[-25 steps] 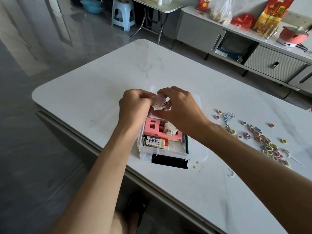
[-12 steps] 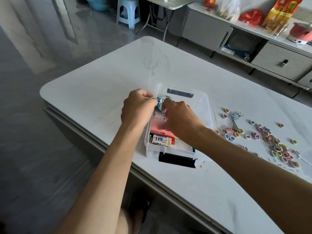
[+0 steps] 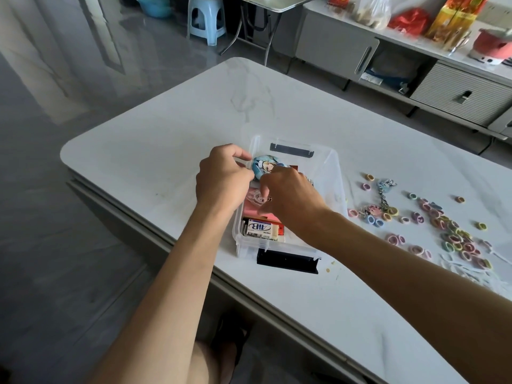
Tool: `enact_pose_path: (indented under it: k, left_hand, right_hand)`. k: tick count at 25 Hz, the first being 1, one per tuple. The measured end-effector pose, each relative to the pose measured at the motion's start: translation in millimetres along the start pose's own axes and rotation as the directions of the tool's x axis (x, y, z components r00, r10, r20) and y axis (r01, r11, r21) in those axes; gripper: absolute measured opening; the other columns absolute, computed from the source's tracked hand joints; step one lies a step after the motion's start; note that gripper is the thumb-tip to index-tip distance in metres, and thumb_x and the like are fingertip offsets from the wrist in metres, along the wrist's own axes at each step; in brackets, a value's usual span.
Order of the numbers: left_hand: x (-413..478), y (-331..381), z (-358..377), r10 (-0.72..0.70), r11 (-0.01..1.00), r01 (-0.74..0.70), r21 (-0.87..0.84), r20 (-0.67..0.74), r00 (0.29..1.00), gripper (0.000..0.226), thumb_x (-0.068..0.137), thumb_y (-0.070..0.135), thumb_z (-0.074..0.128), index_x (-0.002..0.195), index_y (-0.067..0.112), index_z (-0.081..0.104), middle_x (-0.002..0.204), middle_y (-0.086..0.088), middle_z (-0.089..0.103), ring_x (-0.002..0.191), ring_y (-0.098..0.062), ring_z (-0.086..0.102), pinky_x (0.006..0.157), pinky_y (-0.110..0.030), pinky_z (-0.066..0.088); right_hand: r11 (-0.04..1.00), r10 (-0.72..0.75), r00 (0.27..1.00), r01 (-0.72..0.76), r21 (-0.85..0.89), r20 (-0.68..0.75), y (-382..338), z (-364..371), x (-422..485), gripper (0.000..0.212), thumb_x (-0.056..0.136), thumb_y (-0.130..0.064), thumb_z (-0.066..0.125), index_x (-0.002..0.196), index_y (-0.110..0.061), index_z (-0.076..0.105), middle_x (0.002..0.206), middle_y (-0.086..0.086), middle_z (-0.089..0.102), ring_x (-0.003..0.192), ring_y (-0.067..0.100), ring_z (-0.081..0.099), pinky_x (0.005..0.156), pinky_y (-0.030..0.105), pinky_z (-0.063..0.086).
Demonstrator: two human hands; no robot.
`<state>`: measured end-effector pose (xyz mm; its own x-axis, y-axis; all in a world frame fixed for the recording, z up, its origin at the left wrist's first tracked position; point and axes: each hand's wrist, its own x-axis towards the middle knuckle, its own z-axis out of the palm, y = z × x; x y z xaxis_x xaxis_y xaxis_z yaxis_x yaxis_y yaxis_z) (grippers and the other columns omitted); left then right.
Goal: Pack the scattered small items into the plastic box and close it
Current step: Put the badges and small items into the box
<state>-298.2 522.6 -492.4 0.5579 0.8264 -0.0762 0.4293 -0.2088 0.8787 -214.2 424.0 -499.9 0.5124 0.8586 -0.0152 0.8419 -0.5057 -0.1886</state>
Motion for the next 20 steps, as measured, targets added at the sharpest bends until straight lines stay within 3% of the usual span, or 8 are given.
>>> enact_pose_path:
  k: [5,8,10,12,15,17,20]
  left_hand:
    - [-8.9,9.5,8.0,0.073,0.977,-0.055,0.205,-0.078,0.994,0.032,0.081,0.013,0.063,0.111,0.025,0.065,0.11,0.0,0.068,0.099,-0.026,0.063,0.081,-0.032,0.05]
    - [-20.6,20.7,21.6,0.22,0.923,-0.169,0.345,-0.114,0.969,0.033,0.086,0.015,0.06,0.118,0.02,0.06,0.122,-0.005,0.058,0.111,-0.027,0.055,0.081,-0.03,0.039]
    - [-35.0,32.6,38.1,0.349,0.897,-0.304,0.322,-0.092,0.932,0.031,0.086,0.011,0.059,0.116,0.017,0.06,0.121,-0.005,0.057,0.11,-0.025,0.053,0.082,-0.028,0.038]
    - [-52.6,47.4,60.7,0.441,0.864,-0.436,0.252,0.038,0.897,0.028,0.086,0.011,0.06,0.114,0.016,0.062,0.118,-0.002,0.061,0.107,-0.022,0.056,0.087,-0.031,0.044]
    - [-68.3,60.8,90.1,0.456,0.823,-0.519,0.232,0.274,0.847,0.027,0.089,0.019,0.063,0.116,0.015,0.064,0.115,-0.001,0.066,0.105,-0.018,0.06,0.091,-0.035,0.048]
    - [-69.1,63.6,99.7,0.442,0.805,-0.529,0.27,0.323,0.837,0.028,0.089,0.024,0.065,0.116,0.016,0.064,0.116,0.0,0.066,0.105,-0.017,0.061,0.09,-0.034,0.048]
    - [-68.4,61.8,107.6,0.462,0.78,-0.547,0.305,0.31,0.831,0.03,0.087,0.024,0.068,0.115,0.017,0.064,0.115,0.0,0.065,0.104,-0.016,0.059,0.085,-0.025,0.044]
  right_hand:
    - [0.971,-0.094,0.982,0.127,0.203,-0.167,10.4,-12.8,-29.1,0.006,0.082,-0.005,0.07,0.086,-0.009,0.072,0.095,0.006,0.063,0.082,0.022,0.062,0.075,0.033,0.05]
    - [0.931,0.028,0.962,0.074,0.359,-0.272,32.4,-27.3,-64.8,0.008,0.082,-0.005,0.068,0.085,-0.011,0.074,0.089,0.001,0.066,0.073,0.013,0.062,0.069,0.019,0.048]
    - [0.902,0.179,0.933,-0.029,0.431,-0.313,58.6,-37.2,-92.3,0.01,0.083,-0.011,0.069,0.084,-0.019,0.074,0.083,-0.008,0.068,0.07,0.003,0.061,0.066,0.008,0.043]
    - [0.863,0.352,0.898,-0.203,0.462,-0.264,95.8,-43.1,-120.2,0.011,0.083,-0.016,0.069,0.083,-0.025,0.074,0.077,-0.013,0.069,0.069,-0.001,0.061,0.063,0.006,0.042]
    - [0.786,0.527,0.844,-0.441,0.433,-0.096,155.0,-42.2,-142.5,0.009,0.083,-0.02,0.067,0.084,-0.023,0.074,0.068,-0.01,0.069,0.055,0.001,0.059,0.049,0.009,0.04]
    - [0.754,0.592,0.806,-0.545,0.367,-0.02,189.7,-40.6,-131.7,0.011,0.085,-0.022,0.066,0.086,-0.016,0.074,0.066,-0.004,0.069,0.051,0.004,0.056,0.042,0.01,0.036]
    - [0.734,0.642,0.767,-0.622,0.273,0.022,224.2,-37.5,-91.2,0.025,0.086,-0.033,0.068,0.083,-0.009,0.073,0.073,0.006,0.07,0.062,0.016,0.061,0.051,0.02,0.043]
